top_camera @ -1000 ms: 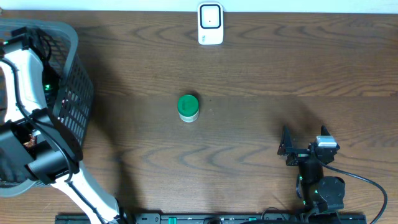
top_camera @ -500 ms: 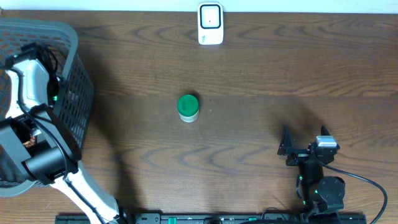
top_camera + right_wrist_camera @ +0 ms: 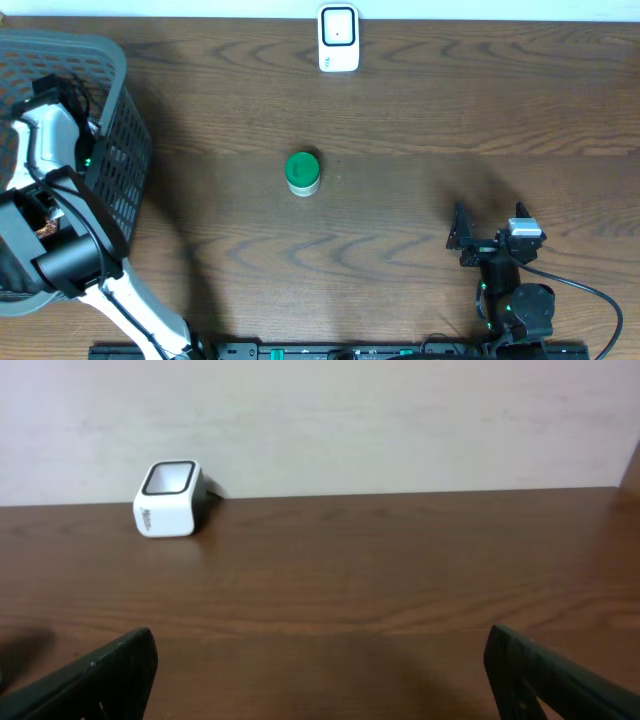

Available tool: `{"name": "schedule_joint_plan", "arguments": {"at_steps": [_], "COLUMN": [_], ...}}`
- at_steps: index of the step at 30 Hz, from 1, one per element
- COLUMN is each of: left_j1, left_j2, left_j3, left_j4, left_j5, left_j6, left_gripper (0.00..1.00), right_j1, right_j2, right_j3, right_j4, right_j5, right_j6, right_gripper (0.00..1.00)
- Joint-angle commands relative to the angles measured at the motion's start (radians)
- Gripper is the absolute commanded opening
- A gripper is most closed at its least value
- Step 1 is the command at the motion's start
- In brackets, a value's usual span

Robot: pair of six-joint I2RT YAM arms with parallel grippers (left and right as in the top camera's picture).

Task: Scan the item barcode
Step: 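Reach the left gripper back into the basket and grasp the Panadol box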

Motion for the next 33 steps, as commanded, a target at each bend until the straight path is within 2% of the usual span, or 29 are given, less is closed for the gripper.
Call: {"name": "schedule_joint_plan", "arguments": {"at_steps": [1,8,15,22,24,28,33], "left_j1": [0.037,0.063,0.062,0.060,0.058,0.058,0.059], "left_j2": [0.027,0.071,0.145,0.151,0.151,0.151,0.148], "left_j3": [-0.008,-0.008,-0.008,-0.008,-0.008,-0.008,-0.008], "left_j4": [0.009,0.009,0.014,0.016,0.016,0.008,0.001], "left_j5": [-0.013,0.012,0.132,0.161,0.176,0.179,0.179], "left_j6": [0.072,0.151,0.160,0.190,0.194,0.198,0.242], "left_gripper": [0.92,0.92,0.92,0.92,0.74,0.57,0.55], "right_j1": [0.003,0.003,0.003,0.003,0.003,0.003,0.003], "right_j2": [-0.006,-0.006,-0.006,-0.006,-0.006,-0.006,-0.006], "right_j3": [-0.001,-0.001,-0.001,-0.001,-0.001,-0.001,-0.001], "right_j4": [-0.004,-0.004,-0.004,-0.004,-0.004,-0.004,-0.004], "right_j5": [0.003,0.003,0.003,0.003,0.003,0.003,0.003], "right_j6": [-0.008,-0.008,-0.008,-0.008,-0.008,-0.008,-0.008], "right_gripper": [0.99,0.99,0.99,0.99,0.99,0.99,0.99]}}
